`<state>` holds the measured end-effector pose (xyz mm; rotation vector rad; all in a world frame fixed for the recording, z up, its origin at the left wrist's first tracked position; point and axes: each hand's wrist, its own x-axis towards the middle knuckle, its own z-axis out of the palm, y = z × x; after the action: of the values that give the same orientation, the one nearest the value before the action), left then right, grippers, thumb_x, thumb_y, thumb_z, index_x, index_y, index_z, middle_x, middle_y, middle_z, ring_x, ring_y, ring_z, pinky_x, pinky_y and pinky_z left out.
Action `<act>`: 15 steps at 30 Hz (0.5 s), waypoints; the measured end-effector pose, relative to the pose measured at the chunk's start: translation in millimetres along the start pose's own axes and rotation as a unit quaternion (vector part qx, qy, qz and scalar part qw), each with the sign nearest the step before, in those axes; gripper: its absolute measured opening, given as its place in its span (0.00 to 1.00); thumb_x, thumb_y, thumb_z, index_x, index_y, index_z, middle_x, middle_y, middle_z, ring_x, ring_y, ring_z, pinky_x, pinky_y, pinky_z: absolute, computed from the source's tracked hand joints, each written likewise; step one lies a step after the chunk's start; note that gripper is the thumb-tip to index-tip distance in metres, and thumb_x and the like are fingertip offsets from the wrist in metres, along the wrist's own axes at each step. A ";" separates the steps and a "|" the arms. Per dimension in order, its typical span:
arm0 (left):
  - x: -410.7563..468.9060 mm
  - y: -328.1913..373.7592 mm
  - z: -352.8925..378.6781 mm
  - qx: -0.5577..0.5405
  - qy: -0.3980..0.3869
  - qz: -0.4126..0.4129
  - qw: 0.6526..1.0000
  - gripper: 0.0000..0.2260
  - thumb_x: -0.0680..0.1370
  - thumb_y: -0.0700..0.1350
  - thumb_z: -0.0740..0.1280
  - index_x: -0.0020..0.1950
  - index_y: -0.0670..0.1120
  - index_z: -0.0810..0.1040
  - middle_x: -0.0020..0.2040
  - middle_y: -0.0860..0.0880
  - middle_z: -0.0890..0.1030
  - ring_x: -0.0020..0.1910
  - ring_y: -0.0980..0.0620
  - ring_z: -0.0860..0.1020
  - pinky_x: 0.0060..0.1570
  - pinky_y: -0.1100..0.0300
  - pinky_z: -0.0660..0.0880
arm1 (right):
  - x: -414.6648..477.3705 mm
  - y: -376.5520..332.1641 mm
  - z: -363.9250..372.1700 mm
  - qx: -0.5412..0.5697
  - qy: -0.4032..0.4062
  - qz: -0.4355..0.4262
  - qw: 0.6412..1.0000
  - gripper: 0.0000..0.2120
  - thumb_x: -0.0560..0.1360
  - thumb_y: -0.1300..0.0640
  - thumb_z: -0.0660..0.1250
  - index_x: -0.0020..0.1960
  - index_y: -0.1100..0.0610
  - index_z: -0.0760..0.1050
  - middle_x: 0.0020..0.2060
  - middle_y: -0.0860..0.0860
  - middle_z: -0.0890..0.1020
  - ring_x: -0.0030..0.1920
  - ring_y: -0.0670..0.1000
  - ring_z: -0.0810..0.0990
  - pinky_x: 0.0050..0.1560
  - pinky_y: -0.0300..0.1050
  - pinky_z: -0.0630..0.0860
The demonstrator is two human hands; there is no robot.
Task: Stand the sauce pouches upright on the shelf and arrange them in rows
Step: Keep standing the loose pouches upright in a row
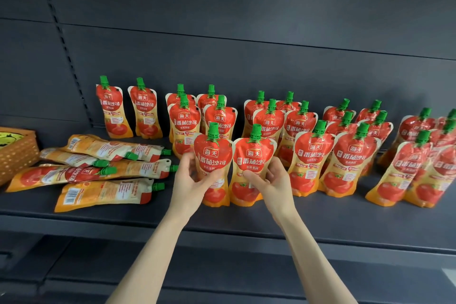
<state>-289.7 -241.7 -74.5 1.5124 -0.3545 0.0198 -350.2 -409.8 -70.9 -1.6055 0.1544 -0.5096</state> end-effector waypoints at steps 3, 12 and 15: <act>-5.3 -7.2 -5.3 0.035 -0.017 0.008 0.999 0.24 0.69 0.42 0.75 0.60 0.53 0.69 0.56 0.57 0.78 0.55 0.61 0.77 0.49 0.68 0.76 | -0.2 7.7 -4.4 -0.051 -0.030 -0.009 0.998 0.20 0.71 0.61 0.72 0.59 0.53 0.71 0.52 0.47 0.81 0.54 0.45 0.80 0.53 0.39 0.77; 5.1 -15.6 -0.8 0.151 0.048 0.034 0.987 0.18 0.69 0.47 0.75 0.54 0.50 0.72 0.47 0.60 0.78 0.47 0.62 0.77 0.43 0.70 0.73 | 9.1 25.3 0.1 -0.166 0.041 -0.025 0.985 0.19 0.71 0.61 0.73 0.57 0.51 0.71 0.51 0.47 0.80 0.51 0.43 0.78 0.53 0.41 0.77; 12.1 -21.7 2.5 0.148 0.051 0.038 0.987 0.19 0.70 0.46 0.74 0.56 0.50 0.71 0.50 0.56 0.78 0.49 0.60 0.77 0.46 0.68 0.74 | 16.6 27.3 2.3 -0.176 0.068 -0.013 0.982 0.22 0.72 0.60 0.72 0.62 0.54 0.67 0.53 0.48 0.79 0.54 0.46 0.78 0.56 0.43 0.76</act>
<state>-273.8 -248.0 -92.7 1.7826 -0.3377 0.2172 -329.1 -417.3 -93.7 -1.9195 0.3413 -0.6383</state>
